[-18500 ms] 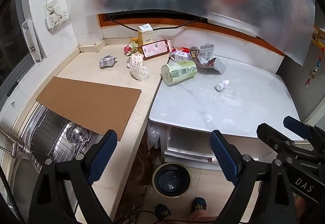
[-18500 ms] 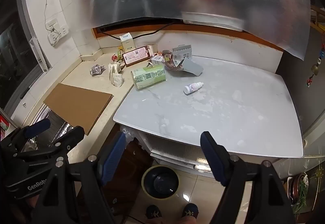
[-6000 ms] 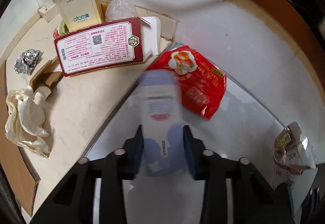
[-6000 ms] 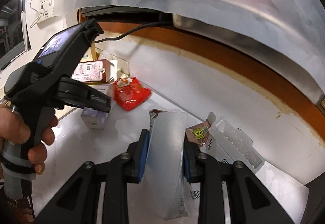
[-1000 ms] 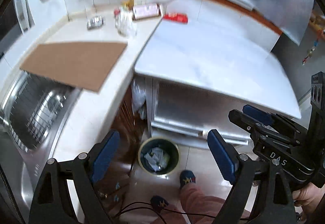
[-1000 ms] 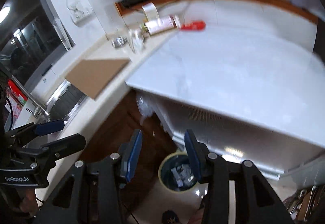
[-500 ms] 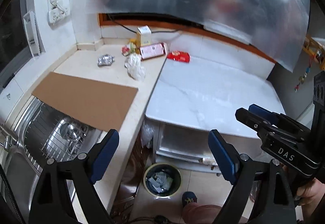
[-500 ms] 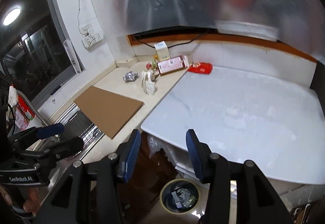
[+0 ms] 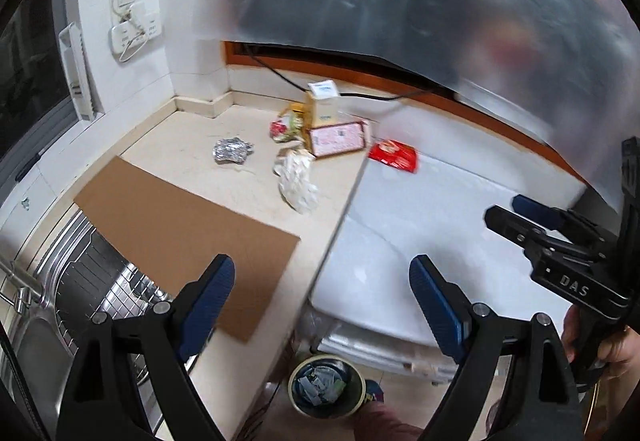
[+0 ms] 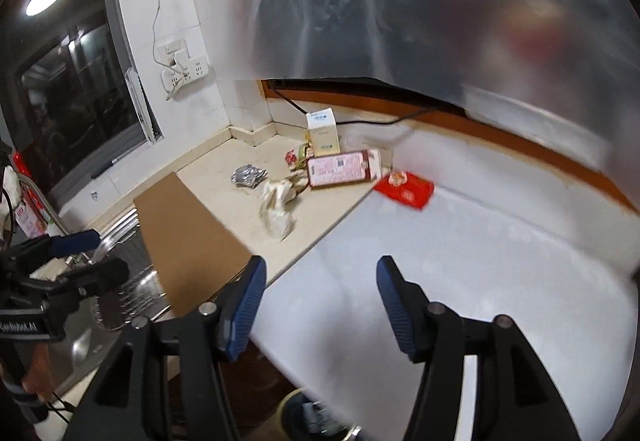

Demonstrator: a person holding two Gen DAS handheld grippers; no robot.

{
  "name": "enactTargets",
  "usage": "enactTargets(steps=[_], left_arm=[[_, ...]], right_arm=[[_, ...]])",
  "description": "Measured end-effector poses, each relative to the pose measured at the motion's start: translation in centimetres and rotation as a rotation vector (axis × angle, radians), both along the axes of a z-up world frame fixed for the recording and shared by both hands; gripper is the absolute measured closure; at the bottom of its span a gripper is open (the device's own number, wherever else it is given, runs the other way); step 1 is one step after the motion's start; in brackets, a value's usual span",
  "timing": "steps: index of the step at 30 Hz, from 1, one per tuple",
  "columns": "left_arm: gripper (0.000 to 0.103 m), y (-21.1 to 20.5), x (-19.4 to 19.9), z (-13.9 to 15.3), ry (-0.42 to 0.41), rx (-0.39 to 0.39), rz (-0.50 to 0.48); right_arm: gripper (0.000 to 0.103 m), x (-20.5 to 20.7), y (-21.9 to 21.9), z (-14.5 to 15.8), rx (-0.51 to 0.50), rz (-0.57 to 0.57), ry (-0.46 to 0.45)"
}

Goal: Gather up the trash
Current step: 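Grasp the red snack packet with the right tool while the left tool grasps the white crumpled bag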

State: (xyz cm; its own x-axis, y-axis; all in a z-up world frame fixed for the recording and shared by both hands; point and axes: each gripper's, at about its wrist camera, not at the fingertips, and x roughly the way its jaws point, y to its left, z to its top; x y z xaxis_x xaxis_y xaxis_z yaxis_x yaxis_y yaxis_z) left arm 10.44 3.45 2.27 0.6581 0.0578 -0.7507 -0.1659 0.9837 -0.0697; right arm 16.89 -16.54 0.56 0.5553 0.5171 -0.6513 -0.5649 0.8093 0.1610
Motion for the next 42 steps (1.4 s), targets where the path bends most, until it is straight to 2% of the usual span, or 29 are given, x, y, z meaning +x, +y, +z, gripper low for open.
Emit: enactTargets(steps=[7,16,22,31,33,35,39,41,42], left_arm=[[0.015,1.6,9.4,-2.7,0.08,-0.052,0.104],[0.015,4.4,18.3,-8.7,0.173,-0.058,0.231],[0.015,6.3,22.0,-12.5,0.219,-0.077,0.308],[0.016,6.8,24.9,-16.2,0.254,-0.087,0.364],[0.019,6.9,25.2,-16.6,0.261,-0.089,0.373],[0.031,7.1,25.4,-17.2,0.272,-0.102,0.381],[0.048,7.2,25.3,-18.2,0.286,-0.134,0.391],[0.064,7.3,25.3,-18.6,0.293,-0.145,0.392],[0.066,7.3,25.3,-18.8,0.298,-0.15,0.392]], right_arm=[[0.039,10.0,1.2,-1.9,-0.072,0.125,-0.013],[0.027,21.6,4.3,-8.6,-0.233,0.192,0.026],[0.026,25.5,6.2,-12.9,-0.288,0.214,0.069],[0.026,27.8,7.8,-15.9,-0.31,0.241,0.094],[0.026,27.9,8.2,-16.1,-0.315,0.254,0.083],[0.026,27.9,8.6,-16.3,-0.333,0.261,0.069],[0.027,27.3,9.6,-16.9,-0.406,0.287,0.019],[0.027,27.3,9.5,-16.8,-0.404,0.285,0.013],[0.027,27.6,9.3,-16.8,-0.394,0.284,0.029]])
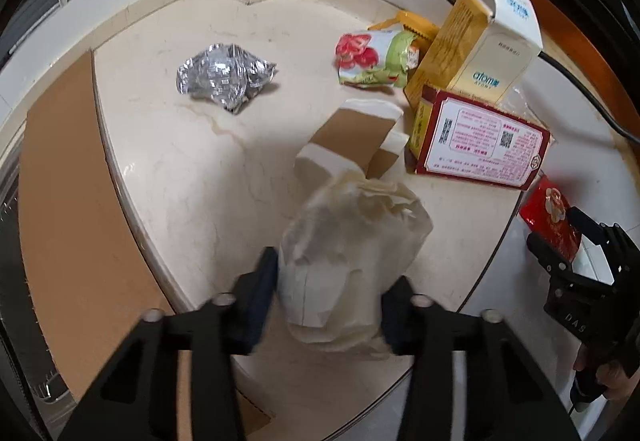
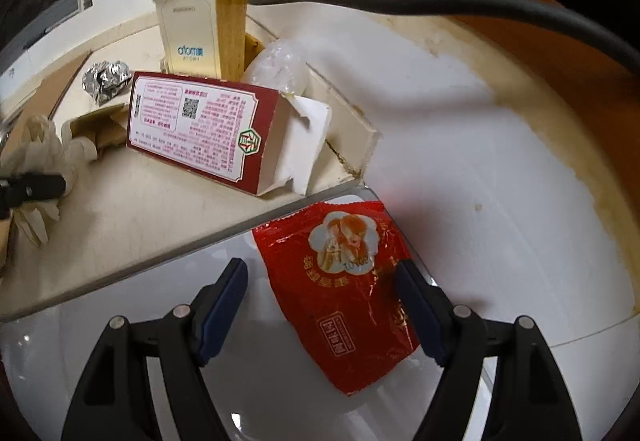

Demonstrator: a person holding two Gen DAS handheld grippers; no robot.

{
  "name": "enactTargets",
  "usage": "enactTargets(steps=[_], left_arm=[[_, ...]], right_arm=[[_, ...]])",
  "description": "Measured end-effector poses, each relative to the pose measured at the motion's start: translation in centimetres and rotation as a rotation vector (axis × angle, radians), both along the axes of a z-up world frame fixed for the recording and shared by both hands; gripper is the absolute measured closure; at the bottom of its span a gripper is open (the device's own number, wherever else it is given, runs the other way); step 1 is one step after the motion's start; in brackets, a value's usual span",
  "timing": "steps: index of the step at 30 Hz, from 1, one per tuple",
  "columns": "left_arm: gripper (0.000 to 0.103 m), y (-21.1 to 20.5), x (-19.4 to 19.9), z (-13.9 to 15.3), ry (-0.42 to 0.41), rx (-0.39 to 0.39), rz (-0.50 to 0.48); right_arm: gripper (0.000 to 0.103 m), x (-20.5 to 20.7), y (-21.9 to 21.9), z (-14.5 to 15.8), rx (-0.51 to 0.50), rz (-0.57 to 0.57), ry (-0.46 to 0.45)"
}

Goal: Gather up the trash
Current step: 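Grasp the red snack packet with the right tool while the left tool grasps the white crumpled bag, then carry the red packet and white bag down over the floor bin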

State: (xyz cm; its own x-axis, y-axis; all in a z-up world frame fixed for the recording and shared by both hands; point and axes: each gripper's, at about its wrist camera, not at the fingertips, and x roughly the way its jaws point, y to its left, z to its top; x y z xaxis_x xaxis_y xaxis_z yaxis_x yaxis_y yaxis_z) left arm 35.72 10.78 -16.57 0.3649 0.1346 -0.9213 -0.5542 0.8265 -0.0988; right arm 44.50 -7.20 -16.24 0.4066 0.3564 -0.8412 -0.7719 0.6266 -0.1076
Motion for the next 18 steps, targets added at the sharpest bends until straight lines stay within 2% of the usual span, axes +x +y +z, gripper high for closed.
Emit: enactTargets(steps=[2,6,11,18], left_arm=[[0.07,-0.1,-0.1,0.0,-0.003,0.004,0.001],[0.078,-0.2,-0.5,0.4,-0.015,-0.003,-0.002],[0.083,-0.3,-1.0,1.0,-0.036,-0.008,-0.007],[0.083,-1.3,-2.8,2.7,-0.066,-0.012,-0.031]], right_arm=[[0.041,0.3,-0.2,0.0,0.007,-0.015,0.006],[0.057,0.9,-0.1,0.2,0.008,-0.032,0.009],[0.092,1.1,-0.9,0.5,-0.008,-0.063,-0.027],[0.096,0.6,-2.2,2.2,0.035,-0.112,-0.009]])
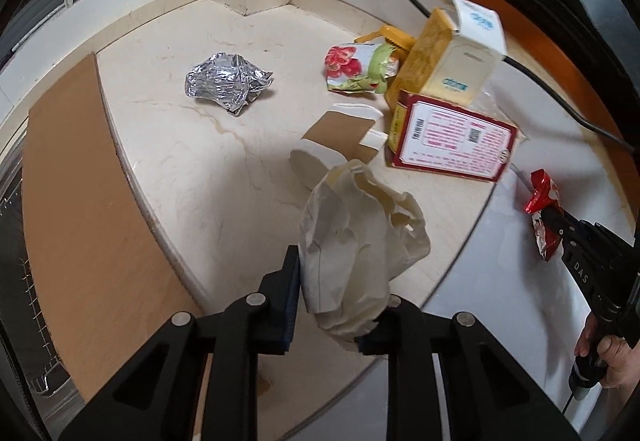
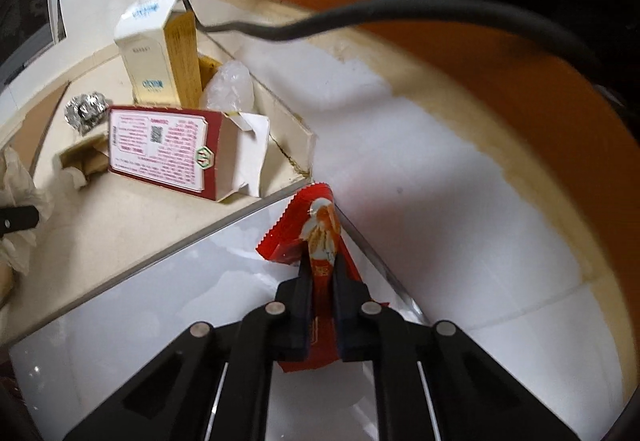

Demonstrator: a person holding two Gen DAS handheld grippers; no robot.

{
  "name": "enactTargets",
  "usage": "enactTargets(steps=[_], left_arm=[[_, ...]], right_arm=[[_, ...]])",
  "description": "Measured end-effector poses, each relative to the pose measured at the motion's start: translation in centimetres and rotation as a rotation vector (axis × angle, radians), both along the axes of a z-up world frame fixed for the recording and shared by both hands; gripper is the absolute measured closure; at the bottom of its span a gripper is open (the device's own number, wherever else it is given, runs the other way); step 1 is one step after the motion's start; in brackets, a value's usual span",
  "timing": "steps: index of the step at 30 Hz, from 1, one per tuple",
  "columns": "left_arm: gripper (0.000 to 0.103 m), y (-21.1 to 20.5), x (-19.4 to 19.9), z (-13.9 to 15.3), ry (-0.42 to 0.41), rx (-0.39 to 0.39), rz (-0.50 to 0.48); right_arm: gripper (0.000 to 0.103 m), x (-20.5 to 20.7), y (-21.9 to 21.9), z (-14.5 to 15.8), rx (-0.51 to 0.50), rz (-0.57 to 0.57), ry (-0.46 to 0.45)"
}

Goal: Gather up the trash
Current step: 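Carry the red packet and white bag down over the floor bin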

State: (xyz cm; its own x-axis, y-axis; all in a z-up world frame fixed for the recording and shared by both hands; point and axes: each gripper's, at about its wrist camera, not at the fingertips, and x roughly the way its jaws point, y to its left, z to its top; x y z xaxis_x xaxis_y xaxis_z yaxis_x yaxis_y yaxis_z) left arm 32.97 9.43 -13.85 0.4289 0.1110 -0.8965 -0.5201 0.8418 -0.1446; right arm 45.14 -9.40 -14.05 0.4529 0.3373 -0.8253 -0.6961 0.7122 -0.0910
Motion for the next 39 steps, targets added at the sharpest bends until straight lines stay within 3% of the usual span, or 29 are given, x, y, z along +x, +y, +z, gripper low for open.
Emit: enactTargets(steps=[9,27,32,39], left_arm=[[0.083,-2.4,-4.6,2.9,-0.056,-0.005,-0.058],[0.083,-4.9,-21.1,8.5,-0.184,-0.007,-0.177],[0.083,-5.5,-25.5,8.7,-0.193,-0.015,-0.226],[0.083,-6.6,-30.9,6.7,-0.167,-0.033,-0.305]], right_arm=[[0.096,-4.9,-1.3,3.0,0.124,-0.034,0.092],[0.096,-24.7,-3.7,8.4,0.295,-0.025,0.185],[0.096,-29.6,-4.0,9.1,0.312,-0.05,0.19],[0.096,-36.1,-4.7,8.0,0.311,-0.118,0.211]])
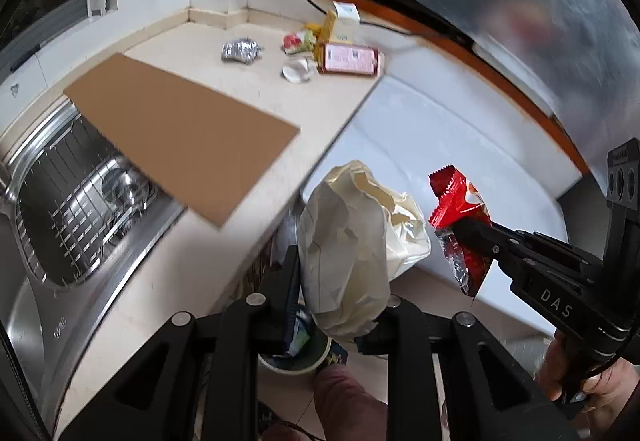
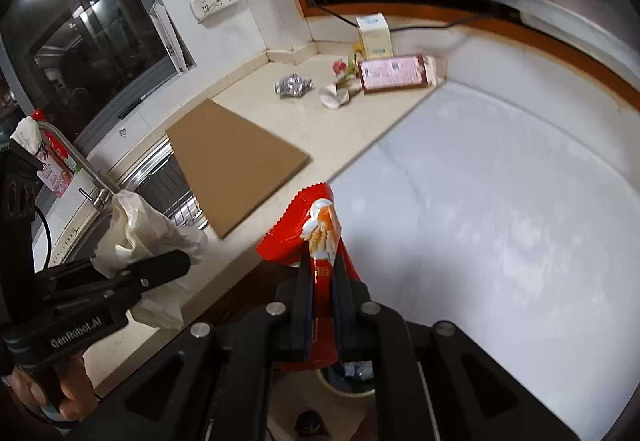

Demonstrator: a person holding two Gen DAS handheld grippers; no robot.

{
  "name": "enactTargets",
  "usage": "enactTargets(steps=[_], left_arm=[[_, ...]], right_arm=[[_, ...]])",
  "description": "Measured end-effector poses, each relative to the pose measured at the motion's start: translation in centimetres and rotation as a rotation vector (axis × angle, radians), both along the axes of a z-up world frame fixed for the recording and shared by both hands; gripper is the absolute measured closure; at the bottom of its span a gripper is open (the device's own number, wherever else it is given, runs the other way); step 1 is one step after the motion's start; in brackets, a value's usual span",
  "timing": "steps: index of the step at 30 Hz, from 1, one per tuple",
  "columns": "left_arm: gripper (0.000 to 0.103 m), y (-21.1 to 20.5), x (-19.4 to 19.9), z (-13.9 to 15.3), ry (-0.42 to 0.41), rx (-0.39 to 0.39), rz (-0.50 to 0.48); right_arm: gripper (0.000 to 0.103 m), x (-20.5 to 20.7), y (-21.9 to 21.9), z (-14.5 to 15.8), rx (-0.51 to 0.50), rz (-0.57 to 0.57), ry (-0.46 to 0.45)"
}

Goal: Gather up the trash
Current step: 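Carry the red packet and white bag down over the floor bin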

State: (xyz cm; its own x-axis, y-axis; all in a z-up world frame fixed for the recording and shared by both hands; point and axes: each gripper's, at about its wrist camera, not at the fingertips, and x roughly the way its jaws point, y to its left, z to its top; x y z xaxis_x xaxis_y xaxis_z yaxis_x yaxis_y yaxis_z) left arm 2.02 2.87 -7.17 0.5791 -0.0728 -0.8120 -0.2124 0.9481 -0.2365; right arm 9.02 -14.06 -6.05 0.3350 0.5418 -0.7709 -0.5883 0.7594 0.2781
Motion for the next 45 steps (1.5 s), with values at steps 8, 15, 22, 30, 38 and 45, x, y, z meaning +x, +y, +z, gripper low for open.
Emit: enactTargets(steps=[8,15,22,30,38,45], left_arm=[[0.083,-0.2,-3.5,-3.1,0.06,-0.021,-0.046],[0.083,-0.9,-5.4,-6.1,0.101,-0.021,-0.044],[0.083,-1.4,-6.4,-11.6,0.167,-0.048,0.005],[0.083,-2.7,-6.7,-21.4,0.251,-0.098,0.051],[0.082,-2.7,-5.2,-33.3,0.346,-0.124,0.09],[0.081,-2.0,-2.4,-43.3,0.391,-0.111,0.098]], right_arm=[[0.096,-4.9,-0.4,-3.6,-0.022,-0.059,0.086],[0.096,-6.8,-0.5,-7.9,-0.063,-0.077,0.177],[0.096,-7.4,-0.2,-13.4,-0.132,-0.043,0.204],[0.096,-6.4,-0.2,-22.3,-0.193,-0.008,0.29],[0.095,-5.1,0.2,-33.4,-0.208,-0.014,0.391],[0.095,-4.2,1.1,-43.7,-0.214,-0.03,0.453]])
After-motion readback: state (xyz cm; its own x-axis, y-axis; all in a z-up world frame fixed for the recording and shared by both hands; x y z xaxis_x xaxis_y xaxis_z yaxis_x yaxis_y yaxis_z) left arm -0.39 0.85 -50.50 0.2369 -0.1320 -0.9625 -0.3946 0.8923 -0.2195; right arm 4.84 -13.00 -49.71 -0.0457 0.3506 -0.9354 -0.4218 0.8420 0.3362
